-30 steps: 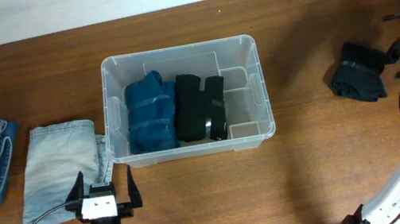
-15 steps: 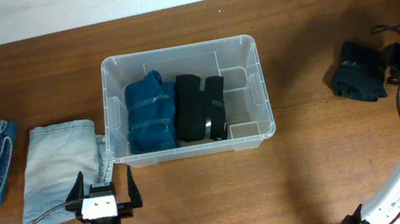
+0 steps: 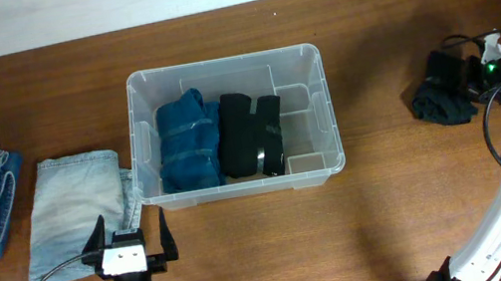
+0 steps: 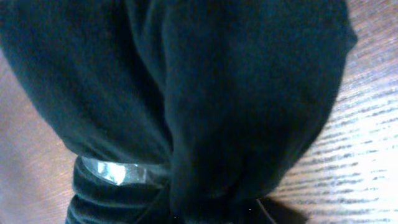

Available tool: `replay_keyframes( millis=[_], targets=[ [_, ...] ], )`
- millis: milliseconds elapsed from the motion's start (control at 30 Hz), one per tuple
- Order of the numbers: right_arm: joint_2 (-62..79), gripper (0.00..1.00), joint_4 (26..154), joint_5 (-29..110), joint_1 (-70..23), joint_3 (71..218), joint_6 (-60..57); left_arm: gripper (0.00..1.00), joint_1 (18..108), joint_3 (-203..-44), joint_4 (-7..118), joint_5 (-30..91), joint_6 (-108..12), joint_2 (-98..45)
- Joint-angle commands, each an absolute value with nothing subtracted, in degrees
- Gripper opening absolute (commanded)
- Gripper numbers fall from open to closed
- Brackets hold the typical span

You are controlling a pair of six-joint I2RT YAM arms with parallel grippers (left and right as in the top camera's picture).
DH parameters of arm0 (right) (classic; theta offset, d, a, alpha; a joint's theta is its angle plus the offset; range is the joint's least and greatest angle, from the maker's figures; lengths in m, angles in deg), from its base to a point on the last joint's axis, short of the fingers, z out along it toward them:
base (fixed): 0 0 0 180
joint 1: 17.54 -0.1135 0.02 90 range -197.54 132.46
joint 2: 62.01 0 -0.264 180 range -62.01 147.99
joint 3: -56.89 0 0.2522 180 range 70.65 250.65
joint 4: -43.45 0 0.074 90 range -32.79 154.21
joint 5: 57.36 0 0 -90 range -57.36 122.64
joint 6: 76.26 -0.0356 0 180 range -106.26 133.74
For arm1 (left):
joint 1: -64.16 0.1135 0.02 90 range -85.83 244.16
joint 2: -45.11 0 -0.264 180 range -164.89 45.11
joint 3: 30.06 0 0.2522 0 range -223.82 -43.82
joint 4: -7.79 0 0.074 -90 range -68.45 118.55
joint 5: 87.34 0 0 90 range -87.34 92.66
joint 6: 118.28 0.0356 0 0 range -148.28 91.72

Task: Pack container
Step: 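Lower the right gripper and grasp the small black garment, then lift the black garment and carry it left into the bin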

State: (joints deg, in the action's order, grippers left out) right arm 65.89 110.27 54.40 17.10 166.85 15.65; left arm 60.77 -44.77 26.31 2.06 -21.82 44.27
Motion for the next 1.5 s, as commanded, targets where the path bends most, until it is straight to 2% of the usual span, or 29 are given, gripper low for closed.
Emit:
replay_keyframes(
  millis=[0,67,333,533,767,967,1233,1467],
  targets=[
    [65.7,0.08,112.2,52.7,17.8,166.9,14.8,1.0,61.0,-44.3,26.3,2.5,-20.9,44.8],
    [64.9,0.04,113.9,53.0,17.8,169.2,14.8,0.99,61.0,-44.3,26.3,2.5,-20.9,44.8],
    [58.0,0.04,124.7,57.3,16.4,182.2,15.0,0.99,61.0,-44.3,26.3,2.5,-20.9,44.8],
    [49.1,0.04,132.3,66.0,12.9,184.8,15.9,0.99,61.0,-44.3,26.3,2.5,-20.9,44.8],
    [37.6,0.04,136.5,71.4,1.1,184.8,16.7,0.99,61.0,-44.3,26.3,2.5,-20.9,44.8],
    [35.3,0.04,135.8,71.0,-11.9,184.7,12.8,0.99,61.0,-44.3,26.3,2.5,-20.9,44.8],
    [38.3,0.04,131.9,60.2,-25.7,182.2,1.9,0.99,61.0,-44.3,26.3,2.5,-20.9,44.8],
    [39.2,0.05,127.3,46.9,-32.7,176.1,-6.9,0.99,61.0,-44.3,26.3,2.5,-20.9,44.8]
  ],
)
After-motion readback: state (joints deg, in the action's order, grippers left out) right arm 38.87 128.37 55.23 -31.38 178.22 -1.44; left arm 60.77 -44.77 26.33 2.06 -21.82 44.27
